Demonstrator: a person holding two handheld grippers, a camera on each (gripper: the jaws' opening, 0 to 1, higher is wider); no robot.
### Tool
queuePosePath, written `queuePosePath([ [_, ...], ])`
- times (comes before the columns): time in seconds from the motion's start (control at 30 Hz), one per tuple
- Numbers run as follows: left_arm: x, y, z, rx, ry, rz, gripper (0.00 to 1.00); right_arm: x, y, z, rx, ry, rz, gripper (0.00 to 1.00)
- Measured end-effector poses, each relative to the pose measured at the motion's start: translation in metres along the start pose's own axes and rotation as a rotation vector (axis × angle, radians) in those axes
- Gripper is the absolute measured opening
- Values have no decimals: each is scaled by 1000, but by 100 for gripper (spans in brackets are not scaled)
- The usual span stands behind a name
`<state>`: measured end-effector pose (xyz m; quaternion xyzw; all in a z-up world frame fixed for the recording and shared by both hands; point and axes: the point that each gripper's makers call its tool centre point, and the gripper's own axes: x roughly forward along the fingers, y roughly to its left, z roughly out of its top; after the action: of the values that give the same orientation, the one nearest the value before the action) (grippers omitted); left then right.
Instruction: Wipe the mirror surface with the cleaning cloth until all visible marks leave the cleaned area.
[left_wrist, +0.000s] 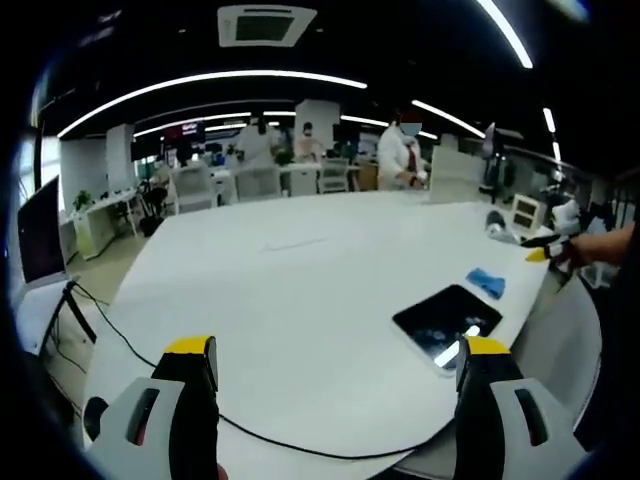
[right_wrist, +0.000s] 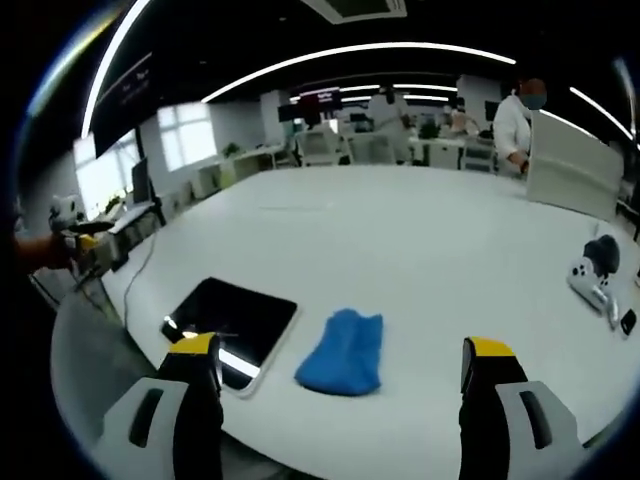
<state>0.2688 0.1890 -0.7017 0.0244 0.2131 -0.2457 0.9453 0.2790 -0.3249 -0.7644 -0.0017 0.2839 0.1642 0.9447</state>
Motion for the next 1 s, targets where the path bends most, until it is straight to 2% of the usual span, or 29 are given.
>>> queuePosePath([
  [0.17,10,-16,-10,10,31,-32,100,-8,-8,0,4,-12,-8,98],
  [0.27,13,-22,-9,14,25,-46,100,-10,-9,-5,-7,-4,-9,98],
  [0.4,17,-24,-9,20,31,-50,100,-11,-7,-11,-27,22,4,98],
  [0.6,24,-27,-13,13,45,-55,100,-9,-7,-11,-60,36,6,98],
  [0.77,27,-31,-22,20,58,-64,100,-5,-6,-10,-97,58,30,98],
  [0.87,27,-30,-21,26,59,-64,100,-5,-5,-9,-82,57,47,98],
  [1.0,30,-26,-20,35,63,-53,100,-4,-10,-9,-70,62,27,98],
])
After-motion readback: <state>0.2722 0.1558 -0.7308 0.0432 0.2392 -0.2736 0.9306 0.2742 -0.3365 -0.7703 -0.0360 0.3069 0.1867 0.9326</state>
